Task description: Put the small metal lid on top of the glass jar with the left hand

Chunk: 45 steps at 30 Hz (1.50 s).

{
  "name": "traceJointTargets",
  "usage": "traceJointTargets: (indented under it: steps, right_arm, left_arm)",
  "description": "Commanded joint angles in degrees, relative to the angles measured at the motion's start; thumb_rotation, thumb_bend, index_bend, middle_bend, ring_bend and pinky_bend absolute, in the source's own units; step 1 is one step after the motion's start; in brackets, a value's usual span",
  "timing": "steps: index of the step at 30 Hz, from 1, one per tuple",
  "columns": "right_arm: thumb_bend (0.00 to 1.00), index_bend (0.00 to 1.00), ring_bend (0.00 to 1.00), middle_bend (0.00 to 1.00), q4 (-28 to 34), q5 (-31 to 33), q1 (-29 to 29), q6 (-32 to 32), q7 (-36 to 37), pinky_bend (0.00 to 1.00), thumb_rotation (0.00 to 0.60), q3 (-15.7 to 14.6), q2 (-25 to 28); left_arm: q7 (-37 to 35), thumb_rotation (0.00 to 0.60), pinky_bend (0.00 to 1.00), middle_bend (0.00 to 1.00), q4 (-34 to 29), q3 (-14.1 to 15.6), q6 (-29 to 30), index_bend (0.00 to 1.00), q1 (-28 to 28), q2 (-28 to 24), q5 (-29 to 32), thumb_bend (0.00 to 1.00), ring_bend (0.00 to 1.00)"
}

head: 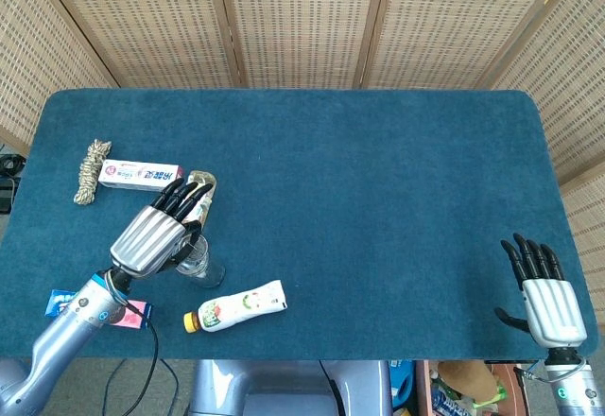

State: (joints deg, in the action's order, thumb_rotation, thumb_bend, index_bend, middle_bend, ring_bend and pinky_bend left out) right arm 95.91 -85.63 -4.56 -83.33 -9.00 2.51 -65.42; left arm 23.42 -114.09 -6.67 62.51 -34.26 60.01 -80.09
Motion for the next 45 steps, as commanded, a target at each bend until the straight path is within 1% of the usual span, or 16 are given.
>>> traceJointTargets:
  steps: [1,12,30,45]
  right_arm:
    - [0.02,0.0,0.0,0.0,0.0,-0.01,0.0,0.0,-0.04,0.03,0.6,-0.01,-0.01]
    - [0.02,0.0,0.0,0.0,0.06,0.01,-0.04,0.16,-0.3,0.03,0.6,-0.07,-0.06]
    - [0.02,0.0,0.0,0.0,0.17,0.19,0.03,0.1,-0.09,0.03,0.6,0.02,0.11]
    - [0.02,0.0,0.0,0.0,0.32,0.35,-0.01,0.23,-0.32,0.03,0.6,0.04,0.1]
  left_arm:
    - [-0.24,0.6,0.0,0.0,0.19,0.23,0.01,0.62,0.1,0.1,-0.23,0.44,0.0]
    - [-1.26,0.6,0.0,0.0,0.66,1.08,0.74,0.63,0.97,-0.4,-1.24,0.44,0.0]
    - [-1.1,0.6,0.0,0.0,1.16,1.5,0.12,0.63,0.76,0.42,-1.56,0.44,0.0]
    - [-1.15,0.6,0.0,0.0,0.73,1.55,0.52,0.63,0.99,-0.05,-2.06,0.44,0.0]
